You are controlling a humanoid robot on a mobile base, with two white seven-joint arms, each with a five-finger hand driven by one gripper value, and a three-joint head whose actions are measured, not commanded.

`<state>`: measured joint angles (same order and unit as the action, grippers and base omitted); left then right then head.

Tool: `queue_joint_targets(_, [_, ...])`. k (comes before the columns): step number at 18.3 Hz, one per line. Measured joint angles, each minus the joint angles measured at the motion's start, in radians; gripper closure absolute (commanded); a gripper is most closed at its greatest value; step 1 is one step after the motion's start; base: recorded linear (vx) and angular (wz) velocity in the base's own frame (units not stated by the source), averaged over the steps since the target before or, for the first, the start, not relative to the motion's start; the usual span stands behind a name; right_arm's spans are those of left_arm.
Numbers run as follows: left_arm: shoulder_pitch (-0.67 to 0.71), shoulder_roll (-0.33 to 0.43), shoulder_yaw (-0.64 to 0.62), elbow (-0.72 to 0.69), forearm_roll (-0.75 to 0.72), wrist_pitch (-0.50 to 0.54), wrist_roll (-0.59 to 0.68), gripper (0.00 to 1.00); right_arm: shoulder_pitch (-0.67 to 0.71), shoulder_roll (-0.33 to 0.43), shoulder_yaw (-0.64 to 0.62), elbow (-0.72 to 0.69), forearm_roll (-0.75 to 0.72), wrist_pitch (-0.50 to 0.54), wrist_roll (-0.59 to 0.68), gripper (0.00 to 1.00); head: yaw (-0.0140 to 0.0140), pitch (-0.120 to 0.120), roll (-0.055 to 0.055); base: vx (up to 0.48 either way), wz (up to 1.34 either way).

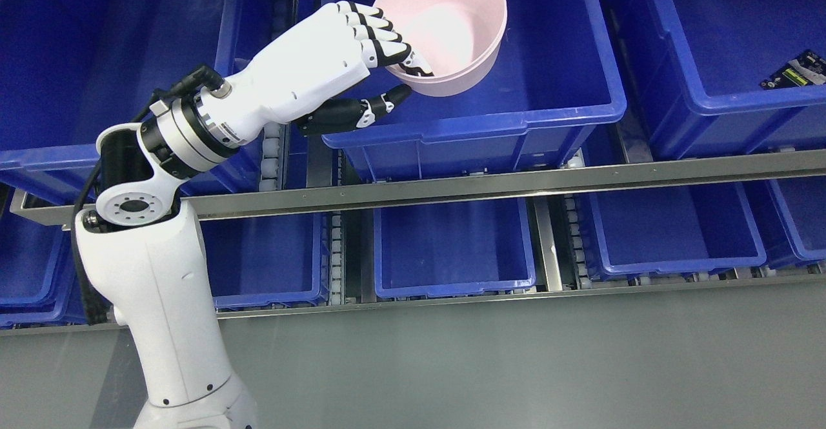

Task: Stack pink IKEA bowls on left shelf middle
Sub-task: 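Lower the stacked bowls into the middle blue bin, then release the bowls and raise the left hand out of the bin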

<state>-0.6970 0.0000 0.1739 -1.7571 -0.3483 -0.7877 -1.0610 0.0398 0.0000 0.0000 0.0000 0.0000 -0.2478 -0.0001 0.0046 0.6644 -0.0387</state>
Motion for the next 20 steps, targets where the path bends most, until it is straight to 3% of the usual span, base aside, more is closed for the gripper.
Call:
queue_joint_targets(5, [-0.069, 0.0, 0.001, 0.053, -0.059, 0.005, 0.001, 0.96, 0.0, 0.0, 0.0, 0.0, 0.0, 0.0, 0.0, 0.0, 0.0, 0.0, 0.0, 0.092, -0.06])
queue_joint_targets(13, [-0.146, 0.0, 0.0, 0.265, -0.201, 0.009, 0.0, 0.94, 0.0, 0.0, 0.0, 0.0, 0.0, 0.0, 0.0, 0.0, 0.0, 0.0, 0.0, 0.057, -0.03])
queue_joint_targets(18, [-0.155, 0.0, -0.01, 0.399, -0.236, 0.01, 0.005, 0.87, 0.0, 0.0, 0.0, 0.0, 0.0, 0.0, 0.0, 0.0, 0.0, 0.0, 0.0, 0.007, 0.0])
queue_joint_targets(19, [-0.155, 0.0, -0.012, 0.426, -0.24, 0.01, 0.012, 0.82, 0.0, 0.0, 0.0, 0.0, 0.0, 0.0, 0.0, 0.0, 0.0, 0.0, 0.0, 0.0, 0.0])
queue_joint_targets(20, [-0.156, 0.0, -0.014, 0.446, -0.243, 0.011, 0.021, 0.68, 0.0, 0.0, 0.0, 0.0, 0.0, 0.0, 0.0, 0.0, 0.0, 0.0, 0.0, 0.0, 0.0])
